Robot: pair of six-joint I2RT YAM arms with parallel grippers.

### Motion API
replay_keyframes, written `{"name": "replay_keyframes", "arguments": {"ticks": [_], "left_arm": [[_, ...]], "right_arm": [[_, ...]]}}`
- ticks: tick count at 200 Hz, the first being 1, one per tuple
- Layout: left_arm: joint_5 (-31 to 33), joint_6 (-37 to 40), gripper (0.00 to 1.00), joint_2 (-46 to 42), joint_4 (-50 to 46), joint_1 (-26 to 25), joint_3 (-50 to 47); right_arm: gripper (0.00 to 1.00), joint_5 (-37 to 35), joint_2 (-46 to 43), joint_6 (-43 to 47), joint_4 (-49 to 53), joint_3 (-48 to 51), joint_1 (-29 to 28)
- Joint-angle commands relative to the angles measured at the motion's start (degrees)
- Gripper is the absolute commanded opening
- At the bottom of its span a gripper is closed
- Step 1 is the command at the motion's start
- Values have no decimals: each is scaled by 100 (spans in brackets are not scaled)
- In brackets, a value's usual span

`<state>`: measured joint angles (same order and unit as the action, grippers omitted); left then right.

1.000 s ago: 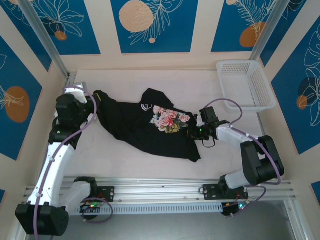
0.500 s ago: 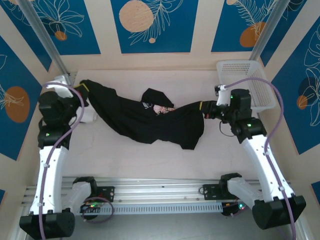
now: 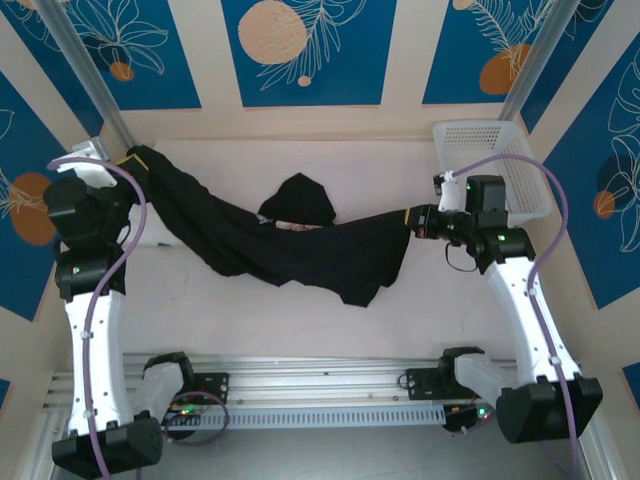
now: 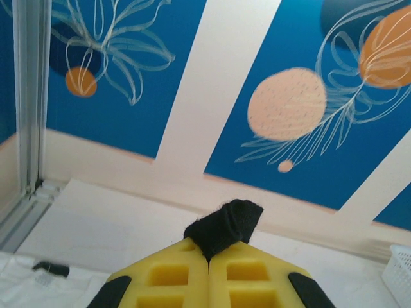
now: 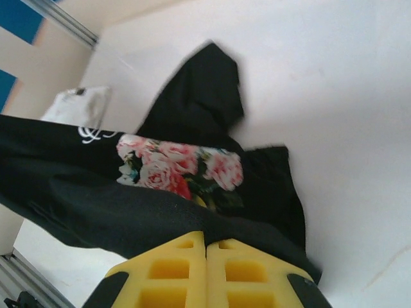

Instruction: Fold the inside-out t-shirt

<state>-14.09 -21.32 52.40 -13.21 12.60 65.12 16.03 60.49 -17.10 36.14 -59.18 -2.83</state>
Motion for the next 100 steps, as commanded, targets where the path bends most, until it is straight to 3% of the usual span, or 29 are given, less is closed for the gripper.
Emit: {"name": "replay_keyframes", "arguments": {"ticks": [1,49,100], "left_arm": [[176,30,0,128,-110,105,-214],[-112,-9,0,396,-37,151,-534],[-588,-179,0,490,176,145,-920]], "right_arm": [[0,202,281,-237,-250,426,173],[0,516,454,-621,-907,1057,573],[2,891,1030,-943,-1564,1264,58]]}}
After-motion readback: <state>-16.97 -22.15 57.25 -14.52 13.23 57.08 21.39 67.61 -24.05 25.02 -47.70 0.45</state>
